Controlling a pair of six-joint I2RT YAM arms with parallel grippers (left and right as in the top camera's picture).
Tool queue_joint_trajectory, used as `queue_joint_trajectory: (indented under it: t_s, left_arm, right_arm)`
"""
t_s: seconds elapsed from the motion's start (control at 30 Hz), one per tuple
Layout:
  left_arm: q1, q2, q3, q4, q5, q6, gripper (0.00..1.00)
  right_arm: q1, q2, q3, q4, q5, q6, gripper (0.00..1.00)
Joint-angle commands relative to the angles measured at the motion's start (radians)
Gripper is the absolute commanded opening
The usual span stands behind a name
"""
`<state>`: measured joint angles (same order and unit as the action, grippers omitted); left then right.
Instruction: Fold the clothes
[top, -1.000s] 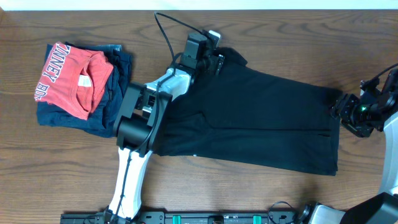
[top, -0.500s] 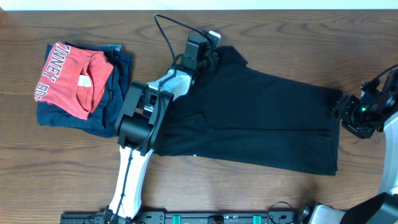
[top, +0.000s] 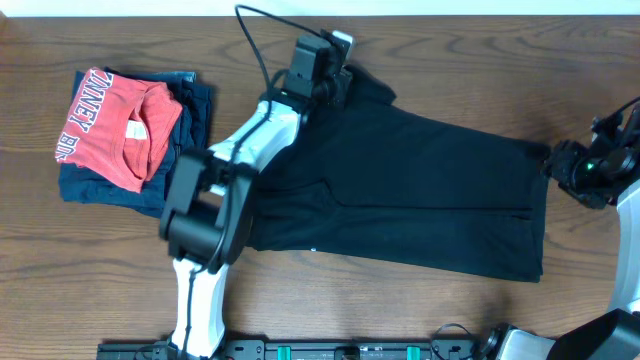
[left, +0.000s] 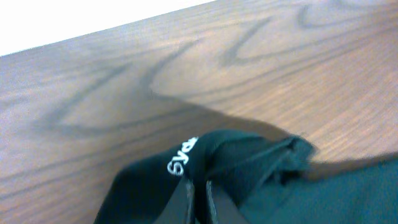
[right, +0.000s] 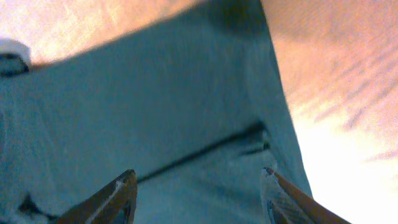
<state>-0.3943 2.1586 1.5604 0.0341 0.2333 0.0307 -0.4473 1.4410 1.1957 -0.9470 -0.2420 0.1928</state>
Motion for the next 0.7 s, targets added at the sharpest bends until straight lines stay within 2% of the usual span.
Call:
queue_joint_trajectory:
  t_s: [0.0, 0.17, 0.33, 0.67]
  left_arm:
    - [0.005, -0.066, 0.006, -0.084, 0.002, 0.022, 0.06]
    - [0.005, -0.130, 0.006, -0.296, -0.009, 0.052, 0.06]
    - [0.005, -0.167, 0.006, -0.468, -0.009, 0.052, 0.06]
    - [0.005, -0.224, 0.006, -0.604, -0.009, 0.056, 0.06]
  right_arm:
    - [0.008, 0.003, 0.011, 0.050, 0.015, -0.006, 0.63]
    - [0.008, 0.040, 0.009, 0.131, 0.091, -0.006, 0.64]
    - [0.008, 0.161, 0.006, 0.238, 0.112, -0.007, 0.64]
    - [0.007, 0.406, 0.006, 0.514, 0.135, -0.008, 0.61]
